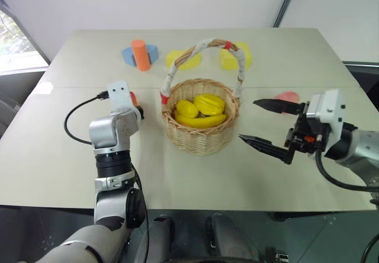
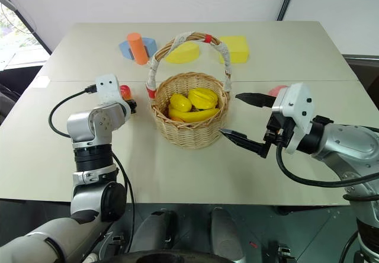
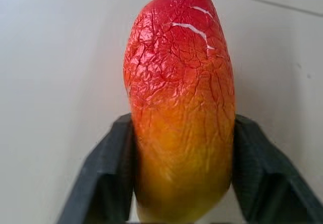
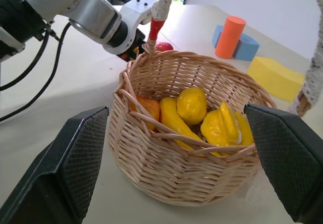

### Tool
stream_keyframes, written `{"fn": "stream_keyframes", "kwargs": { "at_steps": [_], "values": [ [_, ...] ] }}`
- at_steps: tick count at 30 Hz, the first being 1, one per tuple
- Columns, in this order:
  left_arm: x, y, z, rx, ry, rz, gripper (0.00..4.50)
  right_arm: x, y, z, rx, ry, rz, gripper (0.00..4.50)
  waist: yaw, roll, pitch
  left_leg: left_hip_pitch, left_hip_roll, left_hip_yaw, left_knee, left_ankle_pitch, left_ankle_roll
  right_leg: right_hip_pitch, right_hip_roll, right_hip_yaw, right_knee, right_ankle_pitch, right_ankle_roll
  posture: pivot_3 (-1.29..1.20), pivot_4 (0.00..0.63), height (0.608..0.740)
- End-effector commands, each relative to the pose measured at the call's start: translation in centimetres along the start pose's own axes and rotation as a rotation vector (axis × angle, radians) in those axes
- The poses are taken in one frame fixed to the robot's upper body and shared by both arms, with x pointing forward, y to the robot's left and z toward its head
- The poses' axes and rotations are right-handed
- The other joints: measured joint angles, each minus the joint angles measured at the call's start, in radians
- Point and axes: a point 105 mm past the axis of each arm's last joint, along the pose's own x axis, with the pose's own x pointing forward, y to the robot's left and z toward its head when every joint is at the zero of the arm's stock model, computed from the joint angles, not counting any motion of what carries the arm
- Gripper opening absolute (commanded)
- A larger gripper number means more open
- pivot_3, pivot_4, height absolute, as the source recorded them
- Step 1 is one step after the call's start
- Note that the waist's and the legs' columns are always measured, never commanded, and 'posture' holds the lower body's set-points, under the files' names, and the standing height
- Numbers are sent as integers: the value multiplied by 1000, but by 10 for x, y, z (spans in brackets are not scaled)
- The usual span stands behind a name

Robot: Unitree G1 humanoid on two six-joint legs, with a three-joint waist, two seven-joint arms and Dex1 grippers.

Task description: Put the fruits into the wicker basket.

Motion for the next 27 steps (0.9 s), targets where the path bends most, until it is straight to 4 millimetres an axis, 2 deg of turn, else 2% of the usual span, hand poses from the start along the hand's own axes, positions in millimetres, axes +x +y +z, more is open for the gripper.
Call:
{"fn": "stream_keyframes", "kwargs": {
  "at_steps": [1,3,6,9,11,13,14,17,18,21,24,27],
  "values": [
    [-5,4,15,13,-65,0,1687,1,5,9,-34,-35,10,4500,0,0,0,0,0,0,0,0,0,0,0,0,0,0,0,0,150,740],
    [-5,8,18,31,-90,-1,1687,2,4,9,-36,-34,11,4500,-1,0,0,0,0,0,0,0,0,0,0,0,0,0,0,0,150,740],
    [-14,20,33,96,-262,-94,1687,0,1,8,-38,-31,2,4500,-8,0,0,0,0,0,0,0,0,0,0,0,0,0,0,0,150,740],
    [-39,39,48,-105,-428,-371,1687,-5,-3,4,-27,-18,-18,4500,-7,0,0,0,1,1,-2,1,-2,-2,0,1,0,0,0,0,150,740],
    [-62,55,56,-73,-562,-495,1687,-8,-7,1,-18,-14,-37,4500,-5,0,0,0,1,1,-1,1,-2,-2,0,1,0,0,0,0,150,740],
    [-77,66,50,-6,-592,-589,1687,-11,-13,-2,-10,-10,-55,4500,-5,0,0,-1,1,1,-1,1,-2,-2,0,1,-1,0,0,0,150,740],
    [-91,64,47,3,-607,-695,1687,-13,-17,-5,-5,-4,-65,4500,-4,0,0,0,1,1,-1,1,-2,-2,-1,1,-1,0,0,0,150,740],
    [-126,52,38,49,-602,-939,1687,-18,-24,-10,0,12,-84,4500,5,0,0,0,0,0,-1,-1,1,0,-2,1,-2,0,0,0,150,740],
    [-140,43,30,102,-565,-1043,1687,-19,-27,-12,-2,19,-93,4500,10,0,0,0,0,0,0,-1,2,1,-2,1,-2,0,0,0,150,740],
    [-166,19,5,218,-416,-1248,1687,-23,-34,-13,-2,15,-120,4500,13,0,0,0,0,0,0,-2,4,1,-2,1,-2,0,0,0,150,740],
    [-186,-7,-7,317,-352,-1383,1687,-25,-38,-14,-9,16,-134,4500,17,0,0,0,0,0,-1,-2,4,1,-2,1,-2,0,0,0,150,740],
    [-189,-35,-8,370,-341,-1419,1687,-25,-39,-14,-14,13,-139,4500,17,0,0,0,0,0,0,-2,4,1,-2,1,-2,0,0,0,150,740]
  ]
}}
